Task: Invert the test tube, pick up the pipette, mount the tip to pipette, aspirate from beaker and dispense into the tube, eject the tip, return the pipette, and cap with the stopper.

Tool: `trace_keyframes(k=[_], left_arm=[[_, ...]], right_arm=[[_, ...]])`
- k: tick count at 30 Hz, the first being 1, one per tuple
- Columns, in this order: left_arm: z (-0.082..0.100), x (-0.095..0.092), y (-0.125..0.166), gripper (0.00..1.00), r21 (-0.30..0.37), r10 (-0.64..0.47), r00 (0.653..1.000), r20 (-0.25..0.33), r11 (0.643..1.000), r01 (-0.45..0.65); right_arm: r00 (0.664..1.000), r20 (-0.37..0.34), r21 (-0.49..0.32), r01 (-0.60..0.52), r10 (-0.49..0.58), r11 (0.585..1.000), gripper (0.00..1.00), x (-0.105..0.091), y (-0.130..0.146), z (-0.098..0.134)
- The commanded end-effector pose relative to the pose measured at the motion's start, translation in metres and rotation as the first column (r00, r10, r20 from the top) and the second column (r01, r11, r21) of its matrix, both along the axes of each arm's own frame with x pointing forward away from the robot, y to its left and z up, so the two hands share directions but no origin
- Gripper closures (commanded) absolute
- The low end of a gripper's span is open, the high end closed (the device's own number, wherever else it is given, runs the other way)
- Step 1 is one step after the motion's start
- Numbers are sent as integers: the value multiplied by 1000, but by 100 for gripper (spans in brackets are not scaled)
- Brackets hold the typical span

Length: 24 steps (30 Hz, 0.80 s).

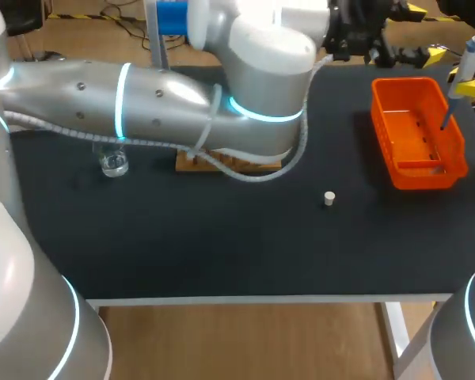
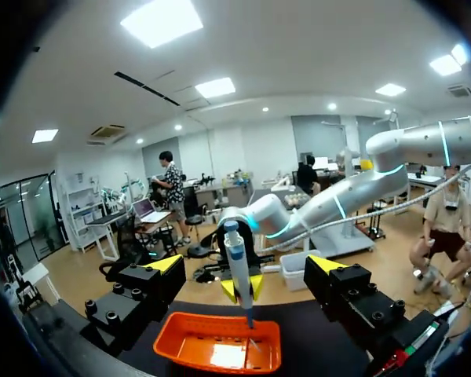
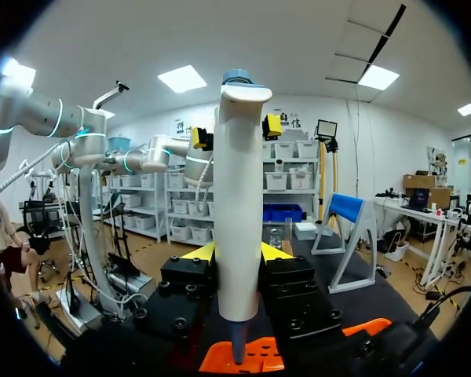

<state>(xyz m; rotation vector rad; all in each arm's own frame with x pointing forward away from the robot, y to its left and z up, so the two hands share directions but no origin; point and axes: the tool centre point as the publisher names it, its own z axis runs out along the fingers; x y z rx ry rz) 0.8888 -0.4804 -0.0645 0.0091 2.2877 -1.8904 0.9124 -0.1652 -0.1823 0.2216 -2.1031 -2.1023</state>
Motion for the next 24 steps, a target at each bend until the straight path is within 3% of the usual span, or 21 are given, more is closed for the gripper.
trace_keyframes(k=[1,24], left_arm=[[7,-15,63,0,16,-18,1000,-7,1000,18],[-64,-67,163,0,-116,46,998,-39,992,-50]], right_arm=[[1000,0,-3,-5,5,1000,100,1,-1,1],[1000,0,-3,-5,5,1000,100,1,-1,1]])
